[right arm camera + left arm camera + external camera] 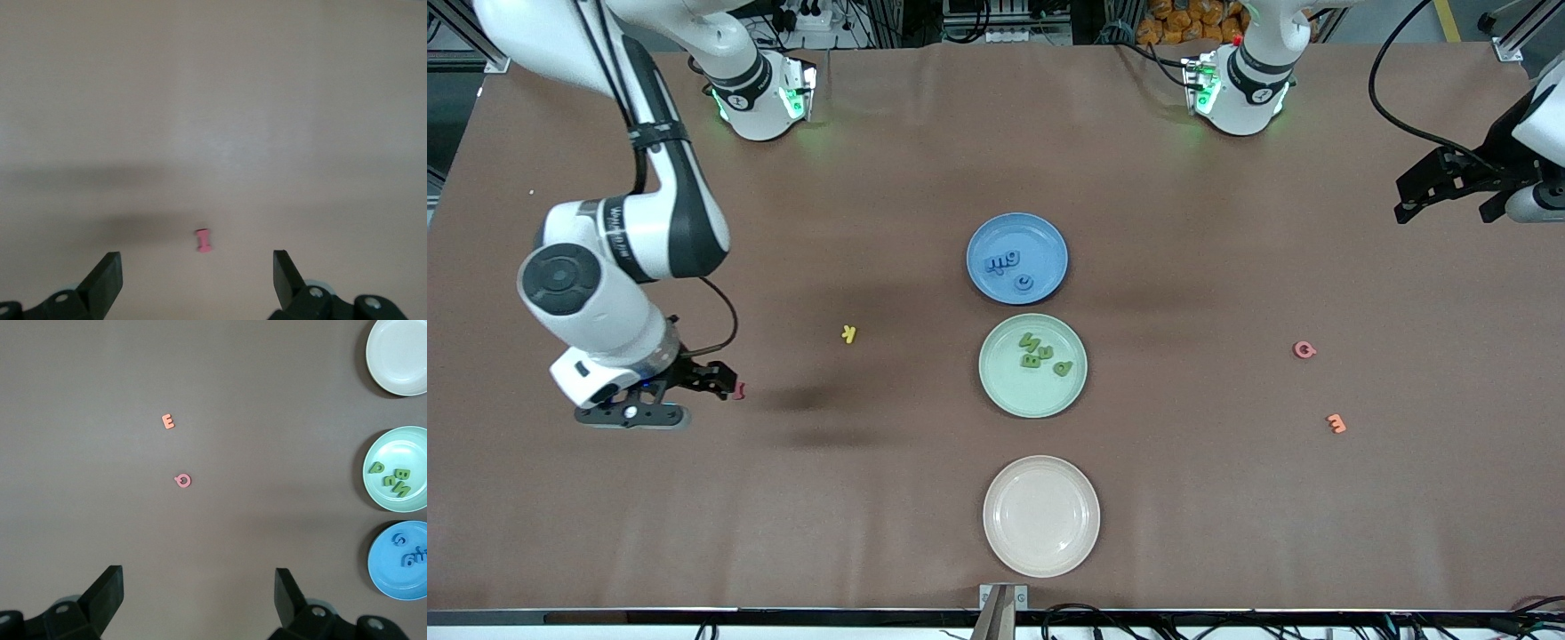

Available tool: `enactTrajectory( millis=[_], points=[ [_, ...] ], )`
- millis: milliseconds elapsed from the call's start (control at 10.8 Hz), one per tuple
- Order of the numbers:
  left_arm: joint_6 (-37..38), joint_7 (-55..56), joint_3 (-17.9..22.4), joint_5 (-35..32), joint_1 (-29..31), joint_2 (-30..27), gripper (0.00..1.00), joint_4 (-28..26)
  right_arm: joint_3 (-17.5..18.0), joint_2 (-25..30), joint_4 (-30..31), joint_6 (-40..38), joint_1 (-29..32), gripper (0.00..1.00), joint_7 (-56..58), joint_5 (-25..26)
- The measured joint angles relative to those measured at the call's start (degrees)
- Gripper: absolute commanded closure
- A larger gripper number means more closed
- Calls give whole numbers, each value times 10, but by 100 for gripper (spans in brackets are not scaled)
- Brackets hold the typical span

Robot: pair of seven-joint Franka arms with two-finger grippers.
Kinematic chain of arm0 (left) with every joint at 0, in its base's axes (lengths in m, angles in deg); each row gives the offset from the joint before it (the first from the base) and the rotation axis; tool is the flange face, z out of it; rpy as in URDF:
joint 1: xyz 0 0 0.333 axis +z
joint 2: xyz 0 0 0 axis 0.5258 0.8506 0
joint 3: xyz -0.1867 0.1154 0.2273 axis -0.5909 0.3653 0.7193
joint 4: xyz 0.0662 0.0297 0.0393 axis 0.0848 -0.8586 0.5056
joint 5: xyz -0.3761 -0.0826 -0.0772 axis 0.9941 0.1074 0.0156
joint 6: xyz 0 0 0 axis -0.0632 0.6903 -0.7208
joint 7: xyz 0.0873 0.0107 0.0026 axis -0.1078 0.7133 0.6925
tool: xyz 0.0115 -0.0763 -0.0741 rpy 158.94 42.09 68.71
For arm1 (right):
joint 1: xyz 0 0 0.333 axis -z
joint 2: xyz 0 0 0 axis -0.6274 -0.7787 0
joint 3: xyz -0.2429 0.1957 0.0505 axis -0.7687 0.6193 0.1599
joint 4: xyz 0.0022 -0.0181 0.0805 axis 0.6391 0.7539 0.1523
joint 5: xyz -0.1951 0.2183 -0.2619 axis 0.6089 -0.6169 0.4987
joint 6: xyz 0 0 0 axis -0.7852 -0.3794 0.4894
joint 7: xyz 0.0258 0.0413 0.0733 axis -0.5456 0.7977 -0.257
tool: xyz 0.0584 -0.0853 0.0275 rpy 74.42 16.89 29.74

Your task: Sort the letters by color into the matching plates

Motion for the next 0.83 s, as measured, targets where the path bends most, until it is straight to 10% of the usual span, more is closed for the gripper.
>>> enactTrajectory(
  millis=[834],
  points=[
    [0, 0, -1, 0, 0, 0, 0, 0, -1, 153, -9, -215, 30, 0, 93, 0]
  ],
)
